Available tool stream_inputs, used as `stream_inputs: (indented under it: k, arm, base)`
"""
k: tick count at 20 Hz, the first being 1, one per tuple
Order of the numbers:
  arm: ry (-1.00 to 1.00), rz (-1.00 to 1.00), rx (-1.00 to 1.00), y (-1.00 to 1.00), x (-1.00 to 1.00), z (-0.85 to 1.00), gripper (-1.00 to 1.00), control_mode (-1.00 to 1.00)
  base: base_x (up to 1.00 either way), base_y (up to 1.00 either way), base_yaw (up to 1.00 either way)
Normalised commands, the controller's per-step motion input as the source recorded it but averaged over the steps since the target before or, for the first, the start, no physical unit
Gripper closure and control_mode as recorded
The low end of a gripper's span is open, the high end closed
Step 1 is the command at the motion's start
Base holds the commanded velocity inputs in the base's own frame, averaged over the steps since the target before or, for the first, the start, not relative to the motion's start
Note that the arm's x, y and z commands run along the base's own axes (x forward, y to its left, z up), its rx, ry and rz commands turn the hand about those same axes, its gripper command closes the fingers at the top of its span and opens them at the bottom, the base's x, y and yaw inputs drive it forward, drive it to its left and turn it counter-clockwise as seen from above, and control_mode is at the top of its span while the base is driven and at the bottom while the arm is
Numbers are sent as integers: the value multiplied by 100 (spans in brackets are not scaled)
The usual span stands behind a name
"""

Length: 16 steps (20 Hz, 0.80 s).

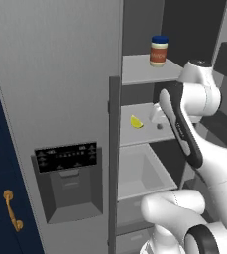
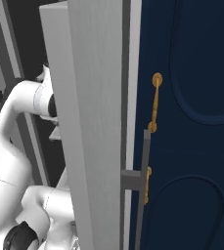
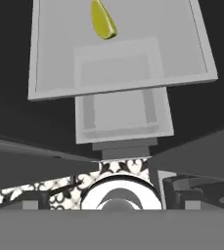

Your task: Grab a lemon wedge from the fridge and one ice cube from the ice bowl, and put them in the glass of lemonade.

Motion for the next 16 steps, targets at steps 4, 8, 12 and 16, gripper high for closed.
stream_inputs:
  k: [4, 8, 12, 16]
  arm:
    - [-23, 17, -5, 21, -3, 23, -100, -100]
    - [-6, 14, -6, 11, 50, -24, -100, -100]
    - [0, 7, -1, -1, 48, -74, -100, -100]
    - [0, 7, 0, 0, 59, -66, -100, -100]
  base:
    - [0, 0, 0]
    - [0, 0, 0]
    - [0, 0, 0]
    - [0, 0, 0]
